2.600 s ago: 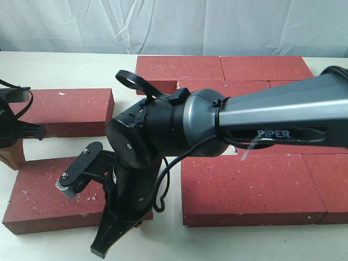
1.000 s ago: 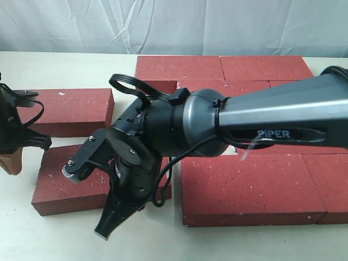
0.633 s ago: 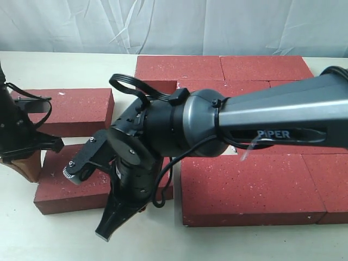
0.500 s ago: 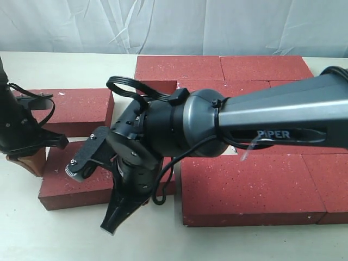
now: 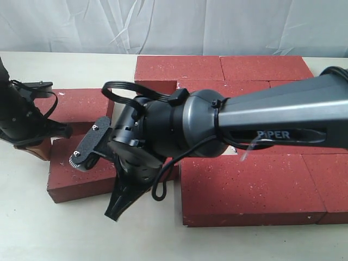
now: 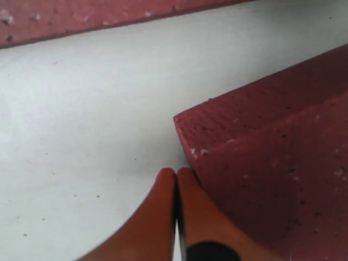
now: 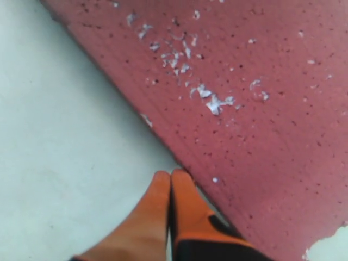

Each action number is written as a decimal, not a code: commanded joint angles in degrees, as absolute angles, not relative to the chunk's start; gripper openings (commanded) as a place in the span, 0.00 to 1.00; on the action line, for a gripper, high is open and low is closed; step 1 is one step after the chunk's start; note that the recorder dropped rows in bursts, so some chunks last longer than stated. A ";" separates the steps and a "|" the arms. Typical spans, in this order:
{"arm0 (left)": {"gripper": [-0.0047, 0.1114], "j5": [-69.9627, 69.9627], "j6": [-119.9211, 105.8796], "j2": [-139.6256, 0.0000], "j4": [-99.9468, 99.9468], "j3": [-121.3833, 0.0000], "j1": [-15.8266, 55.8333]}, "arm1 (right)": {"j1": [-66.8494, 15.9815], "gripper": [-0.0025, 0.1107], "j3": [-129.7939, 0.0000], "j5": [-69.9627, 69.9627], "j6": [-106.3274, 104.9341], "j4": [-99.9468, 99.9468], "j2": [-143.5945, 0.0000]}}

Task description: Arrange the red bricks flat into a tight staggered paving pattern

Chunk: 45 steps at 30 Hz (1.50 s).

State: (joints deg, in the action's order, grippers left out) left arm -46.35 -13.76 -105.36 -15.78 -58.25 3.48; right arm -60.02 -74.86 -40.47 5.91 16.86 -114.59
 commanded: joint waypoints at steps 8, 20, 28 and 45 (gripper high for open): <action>0.04 -46.35 -13.54 -105.32 -15.94 -59.17 3.53 | -60.02 0.02 -75.15 -40.19 10.69 19.88 -114.59; 0.04 -56.87 -9.92 -102.66 -12.65 -59.20 3.53 | -60.02 0.02 -75.15 -41.55 9.04 16.19 -114.59; 0.04 -52.99 -12.01 -104.71 -16.19 -57.50 3.53 | -60.02 0.02 -75.15 -38.30 8.70 16.03 -114.59; 0.04 -39.95 -16.68 -108.80 -24.86 -57.70 3.53 | -60.02 0.02 -75.15 -30.15 14.17 16.37 -114.59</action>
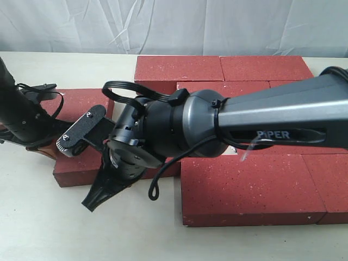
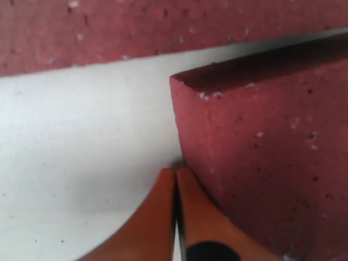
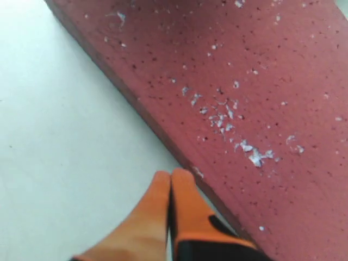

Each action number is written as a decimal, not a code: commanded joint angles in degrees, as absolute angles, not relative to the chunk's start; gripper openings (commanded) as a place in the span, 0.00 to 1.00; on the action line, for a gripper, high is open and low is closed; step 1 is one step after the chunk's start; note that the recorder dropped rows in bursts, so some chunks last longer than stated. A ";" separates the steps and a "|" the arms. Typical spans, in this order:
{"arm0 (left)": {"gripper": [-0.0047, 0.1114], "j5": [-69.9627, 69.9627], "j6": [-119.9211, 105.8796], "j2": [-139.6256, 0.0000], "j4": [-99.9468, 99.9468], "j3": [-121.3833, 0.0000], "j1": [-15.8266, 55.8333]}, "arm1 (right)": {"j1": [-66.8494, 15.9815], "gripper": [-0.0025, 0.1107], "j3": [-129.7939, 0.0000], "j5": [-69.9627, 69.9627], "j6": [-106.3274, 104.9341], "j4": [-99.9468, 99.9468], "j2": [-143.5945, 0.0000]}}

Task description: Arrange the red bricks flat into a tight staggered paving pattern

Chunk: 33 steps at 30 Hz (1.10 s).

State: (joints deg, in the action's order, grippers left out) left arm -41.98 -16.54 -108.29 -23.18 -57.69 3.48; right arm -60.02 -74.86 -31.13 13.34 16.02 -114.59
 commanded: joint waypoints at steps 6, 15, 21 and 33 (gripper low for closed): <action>0.04 -41.99 -10.71 -107.65 -16.73 -59.32 1.62 | -60.02 0.02 -75.15 -35.85 14.17 13.34 -114.48; 0.04 -45.21 -10.54 -104.03 -16.81 -58.32 1.29 | -59.63 0.02 -75.15 -34.65 14.17 11.66 -114.49; 0.04 -43.44 -12.62 -104.73 -21.50 -57.75 1.29 | -57.41 0.02 -75.15 -32.20 14.17 11.49 -114.74; 0.04 -41.23 -17.17 -106.36 -27.20 -57.75 1.29 | -56.03 0.02 -75.15 -30.38 14.17 11.24 -117.00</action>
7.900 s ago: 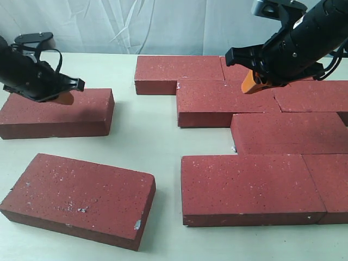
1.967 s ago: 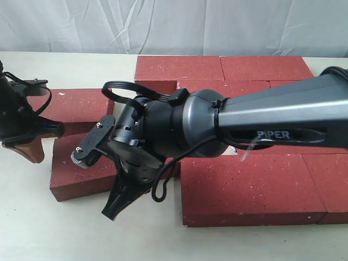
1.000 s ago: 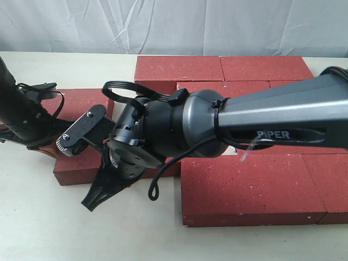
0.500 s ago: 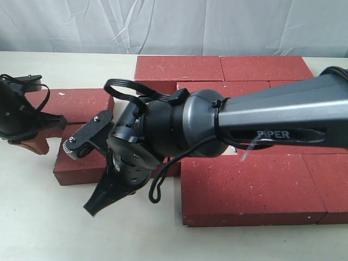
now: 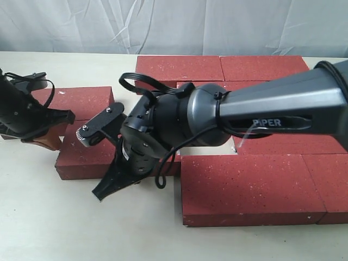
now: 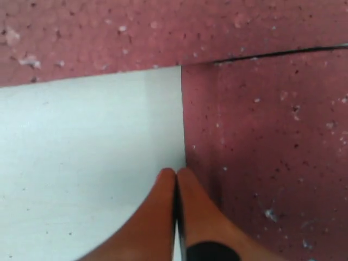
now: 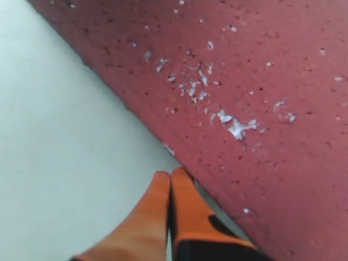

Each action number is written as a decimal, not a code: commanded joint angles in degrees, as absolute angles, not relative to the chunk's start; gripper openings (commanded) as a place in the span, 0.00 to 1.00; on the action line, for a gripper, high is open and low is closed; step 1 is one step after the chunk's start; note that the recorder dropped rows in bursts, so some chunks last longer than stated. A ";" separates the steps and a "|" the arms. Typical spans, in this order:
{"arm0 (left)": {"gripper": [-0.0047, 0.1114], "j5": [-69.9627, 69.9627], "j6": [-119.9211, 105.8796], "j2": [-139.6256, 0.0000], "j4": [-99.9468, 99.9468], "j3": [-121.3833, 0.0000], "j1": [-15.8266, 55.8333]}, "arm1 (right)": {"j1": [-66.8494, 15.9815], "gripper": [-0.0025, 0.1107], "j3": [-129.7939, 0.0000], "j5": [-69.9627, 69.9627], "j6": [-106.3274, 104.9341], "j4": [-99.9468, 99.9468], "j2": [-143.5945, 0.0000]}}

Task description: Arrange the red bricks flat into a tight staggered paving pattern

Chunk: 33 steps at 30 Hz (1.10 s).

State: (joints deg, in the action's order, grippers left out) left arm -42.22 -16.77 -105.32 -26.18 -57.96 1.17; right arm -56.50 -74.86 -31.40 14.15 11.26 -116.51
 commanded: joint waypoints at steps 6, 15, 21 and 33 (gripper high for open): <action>0.04 -41.01 -17.17 -109.58 -28.59 -57.75 1.29 | -56.03 0.02 -75.15 -29.48 14.17 10.06 -117.25; 0.04 -40.46 -17.17 -110.21 -30.02 -57.75 1.29 | -56.03 0.02 -75.15 -32.98 14.17 8.06 -115.07; 0.04 -40.46 -17.17 -110.21 -30.02 -57.75 1.29 | -56.03 0.02 -75.15 -37.19 14.17 8.51 -115.20; 0.04 -40.59 -17.32 -110.21 -29.81 -57.75 1.29 | -56.03 0.02 -75.15 -33.50 14.17 18.38 -116.94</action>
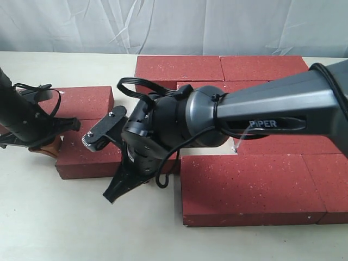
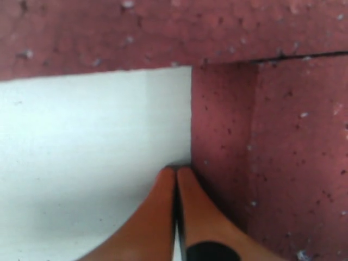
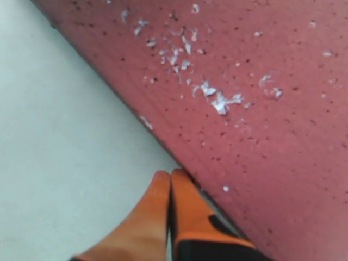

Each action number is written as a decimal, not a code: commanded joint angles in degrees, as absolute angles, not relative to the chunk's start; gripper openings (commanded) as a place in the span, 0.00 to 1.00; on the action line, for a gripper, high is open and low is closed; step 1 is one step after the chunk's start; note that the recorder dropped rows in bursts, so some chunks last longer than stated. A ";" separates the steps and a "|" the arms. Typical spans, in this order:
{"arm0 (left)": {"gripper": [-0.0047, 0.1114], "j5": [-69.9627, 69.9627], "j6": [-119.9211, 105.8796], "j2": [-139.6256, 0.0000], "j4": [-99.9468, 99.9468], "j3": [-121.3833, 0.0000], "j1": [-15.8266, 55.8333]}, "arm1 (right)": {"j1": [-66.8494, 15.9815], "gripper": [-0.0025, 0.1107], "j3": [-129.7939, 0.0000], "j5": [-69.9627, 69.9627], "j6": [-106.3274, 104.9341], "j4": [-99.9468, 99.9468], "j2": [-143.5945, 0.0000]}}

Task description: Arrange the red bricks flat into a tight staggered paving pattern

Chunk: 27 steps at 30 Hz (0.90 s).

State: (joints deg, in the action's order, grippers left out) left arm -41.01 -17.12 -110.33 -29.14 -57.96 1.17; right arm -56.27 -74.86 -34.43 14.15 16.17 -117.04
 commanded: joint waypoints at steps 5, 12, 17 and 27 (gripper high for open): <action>0.04 -40.59 -18.31 -110.21 -30.15 -57.75 1.29 | -56.03 0.02 -75.15 -32.45 14.17 18.83 -116.94; 0.04 -40.08 -19.96 -110.21 -31.55 -57.75 1.29 | -56.03 0.02 -75.15 -32.45 14.17 16.01 -116.80; 0.04 -39.40 -28.12 -110.21 -39.09 -57.75 1.29 | -56.03 0.02 -75.15 -32.58 14.17 15.73 -115.59; 0.04 -37.30 -30.66 -110.21 -40.30 -57.75 1.29 | -56.03 0.02 -75.15 -32.36 14.17 13.83 -112.04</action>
State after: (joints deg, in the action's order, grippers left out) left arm -36.96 -30.16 -110.41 -36.94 -57.74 1.17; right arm -56.27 -74.86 -32.86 14.15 14.35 -113.30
